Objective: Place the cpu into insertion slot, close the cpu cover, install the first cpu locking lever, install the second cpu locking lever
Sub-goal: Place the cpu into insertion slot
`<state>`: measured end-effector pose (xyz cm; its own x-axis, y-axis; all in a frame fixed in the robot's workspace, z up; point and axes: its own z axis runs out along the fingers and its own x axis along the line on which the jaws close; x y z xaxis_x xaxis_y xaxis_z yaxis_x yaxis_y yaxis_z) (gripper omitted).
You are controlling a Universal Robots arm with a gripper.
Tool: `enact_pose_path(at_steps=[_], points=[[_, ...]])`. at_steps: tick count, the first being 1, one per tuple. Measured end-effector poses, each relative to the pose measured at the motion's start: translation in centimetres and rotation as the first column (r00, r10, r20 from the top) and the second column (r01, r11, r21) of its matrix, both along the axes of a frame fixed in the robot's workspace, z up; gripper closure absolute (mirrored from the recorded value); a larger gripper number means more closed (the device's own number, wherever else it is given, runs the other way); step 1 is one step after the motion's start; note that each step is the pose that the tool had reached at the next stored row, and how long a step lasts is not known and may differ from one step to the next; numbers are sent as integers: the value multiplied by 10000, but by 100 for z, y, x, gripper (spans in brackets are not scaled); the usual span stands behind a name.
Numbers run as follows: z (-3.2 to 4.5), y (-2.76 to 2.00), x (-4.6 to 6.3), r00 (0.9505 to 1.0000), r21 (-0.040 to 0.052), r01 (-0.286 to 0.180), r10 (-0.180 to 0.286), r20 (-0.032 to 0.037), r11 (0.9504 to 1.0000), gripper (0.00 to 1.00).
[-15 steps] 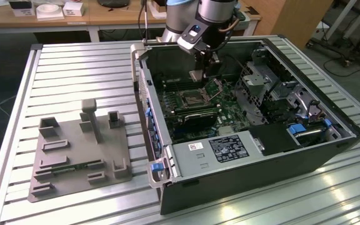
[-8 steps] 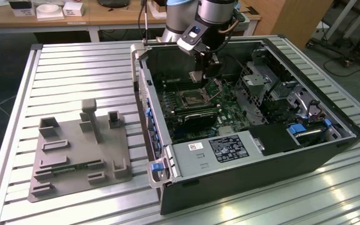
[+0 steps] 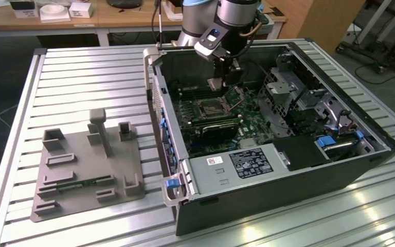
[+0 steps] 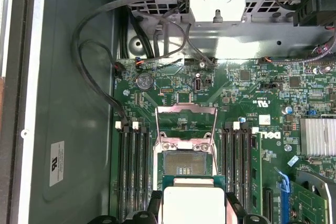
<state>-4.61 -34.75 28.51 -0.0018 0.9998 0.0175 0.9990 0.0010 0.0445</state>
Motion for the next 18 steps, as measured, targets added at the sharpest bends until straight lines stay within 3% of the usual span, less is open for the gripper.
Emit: enact_pose_path(at_steps=[4,9,18], points=[[-23,0,0,10000,1,1,-1,-19,10000,46],[-114,0,9,9999,-1,0,0,-126,10000,46],[-256,0,50,9988,0,1,-1,-485,10000,46]])
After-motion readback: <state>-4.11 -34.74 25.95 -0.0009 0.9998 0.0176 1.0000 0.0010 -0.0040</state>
